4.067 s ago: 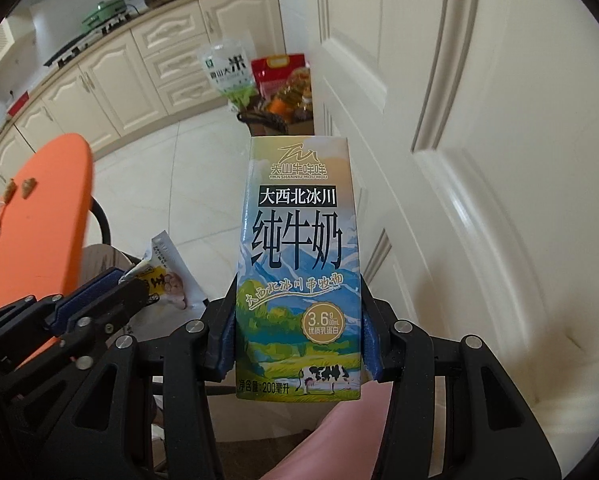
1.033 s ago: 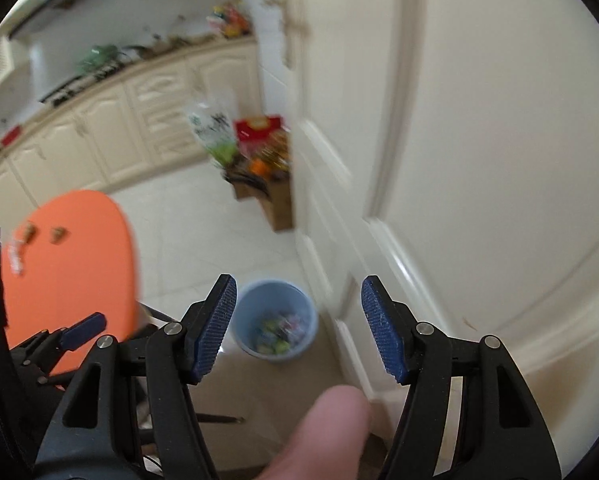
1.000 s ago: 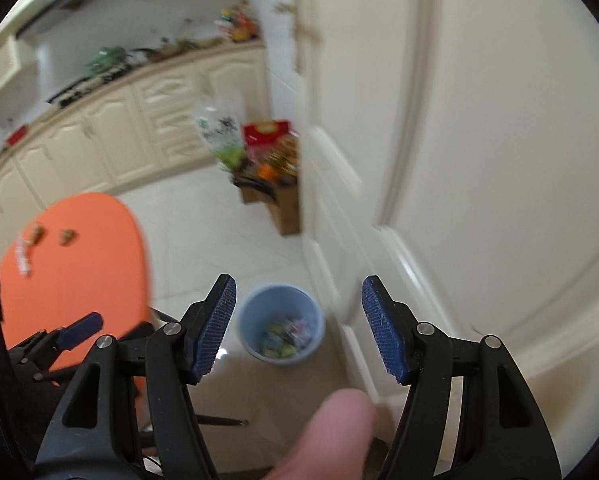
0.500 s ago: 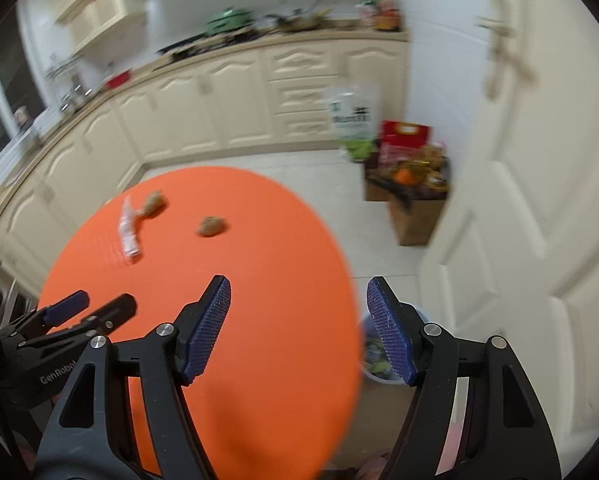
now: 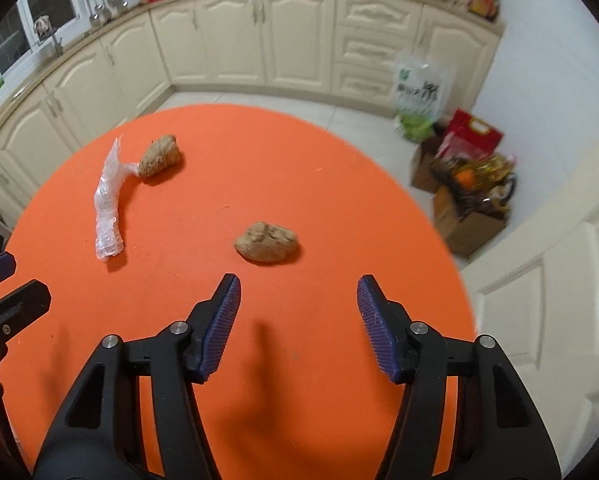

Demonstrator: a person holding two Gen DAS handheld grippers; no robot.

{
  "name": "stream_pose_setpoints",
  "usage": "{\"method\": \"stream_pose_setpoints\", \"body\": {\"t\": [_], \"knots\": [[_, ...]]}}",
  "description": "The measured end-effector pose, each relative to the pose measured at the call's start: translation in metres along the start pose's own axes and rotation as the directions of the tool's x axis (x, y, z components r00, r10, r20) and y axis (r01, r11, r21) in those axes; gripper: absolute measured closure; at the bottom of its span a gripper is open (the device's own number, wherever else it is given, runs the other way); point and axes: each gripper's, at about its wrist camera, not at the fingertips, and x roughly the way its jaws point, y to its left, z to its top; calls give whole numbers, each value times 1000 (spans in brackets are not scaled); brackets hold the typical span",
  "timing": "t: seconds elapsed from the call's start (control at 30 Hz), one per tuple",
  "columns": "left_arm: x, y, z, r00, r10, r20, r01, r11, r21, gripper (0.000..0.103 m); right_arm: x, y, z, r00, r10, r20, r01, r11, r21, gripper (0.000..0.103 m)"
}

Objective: Collect trash
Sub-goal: 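Grasp a brown lump with the right tool while the left grasps the clear plastic bag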

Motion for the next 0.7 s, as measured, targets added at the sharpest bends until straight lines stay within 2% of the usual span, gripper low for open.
{"method": "stream_pose_setpoints", "body": {"t": [0.2,0.3,0.33,0.53,0.6,0.63,0.67,0.7], "knots": [[33,7,20,999,-29,-31,30,1000,7,29,20,10,8,999,37,-21,-37,999,-36,45],[51,10,29,998,-40,-54,41,999,13,29,24,13,8,999,37,-8,-38,998,-60,58],[56,11,32,997,-39,-64,39,999,9,29,23,15,9,999,40,0,-40,997,-71,65],[84,17,46,990,-81,-113,81,997,-4,30,24,11,11,998,70,2,-69,994,-79,66],[86,19,51,994,-82,-74,82,997,-5,30,24,10,12,997,74,4,-74,994,-79,66],[86,20,52,994,-94,-57,94,996,-2,32,25,10,12,997,73,5,-73,994,-81,66],[88,20,54,991,-119,-54,119,993,1,41,25,9,12,998,70,8,-69,994,-84,66],[90,21,55,992,-114,-56,114,993,-1,60,25,10,12,998,68,8,-67,994,-85,66]]}}
